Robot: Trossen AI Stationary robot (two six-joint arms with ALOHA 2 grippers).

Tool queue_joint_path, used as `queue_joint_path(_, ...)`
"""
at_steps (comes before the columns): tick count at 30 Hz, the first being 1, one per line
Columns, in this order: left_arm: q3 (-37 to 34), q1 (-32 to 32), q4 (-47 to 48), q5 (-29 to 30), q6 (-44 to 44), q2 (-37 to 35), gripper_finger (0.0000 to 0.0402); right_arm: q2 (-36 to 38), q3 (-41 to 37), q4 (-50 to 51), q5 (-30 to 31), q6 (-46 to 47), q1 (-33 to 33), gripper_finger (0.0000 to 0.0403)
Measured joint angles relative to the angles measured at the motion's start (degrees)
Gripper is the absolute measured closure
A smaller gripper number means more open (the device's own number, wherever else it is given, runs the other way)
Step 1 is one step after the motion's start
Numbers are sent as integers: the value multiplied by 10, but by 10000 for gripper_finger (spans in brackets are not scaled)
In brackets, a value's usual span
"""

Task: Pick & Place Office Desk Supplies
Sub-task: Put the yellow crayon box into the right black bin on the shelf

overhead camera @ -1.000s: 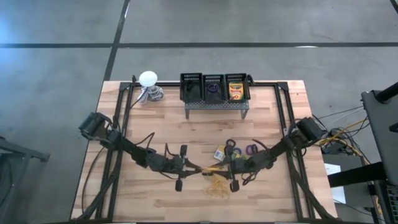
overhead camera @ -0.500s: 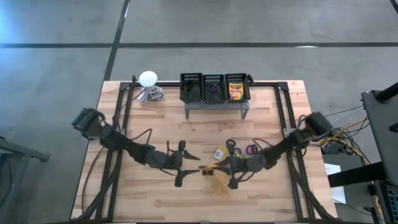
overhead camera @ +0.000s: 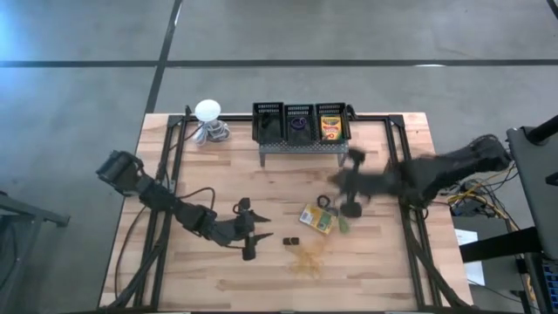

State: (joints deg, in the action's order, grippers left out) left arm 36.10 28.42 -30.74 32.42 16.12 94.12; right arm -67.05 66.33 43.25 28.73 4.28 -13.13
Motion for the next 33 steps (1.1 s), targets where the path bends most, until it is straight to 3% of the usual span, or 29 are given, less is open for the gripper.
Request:
queue_joint_path(4, 0, -1, -35, 2, -3, 32, 220, -1, 112, 85, -141, -103, 176, 381)
queue_joint_path(9, 0, -2, -44, 6, -9, 46, 228, -48, 190, 107, -328, -219, 410, 381)
queue_joint_path(13, 0, -4, -44, 9, -11, 46, 228, -124, 240, 121, -458, -272, 520, 381)
queue_joint_path(17, 0, -6, -43, 11, -13, 46, 229, -214, 319, 233, -483, -333, 559, 377)
queue_joint_path(21, 0, -8, -42, 11, -13, 46, 229, -293, 397, 331, -526, -354, 563, 374)
queue_joint_path(24, 0, -8, -42, 10, -13, 46, 229, -343, 444, 393, -527, -370, 559, 373)
queue_joint_path(33, 0, -8, -42, 10, -6, 46, 229, -407, 488, 419, -531, -376, 561, 371)
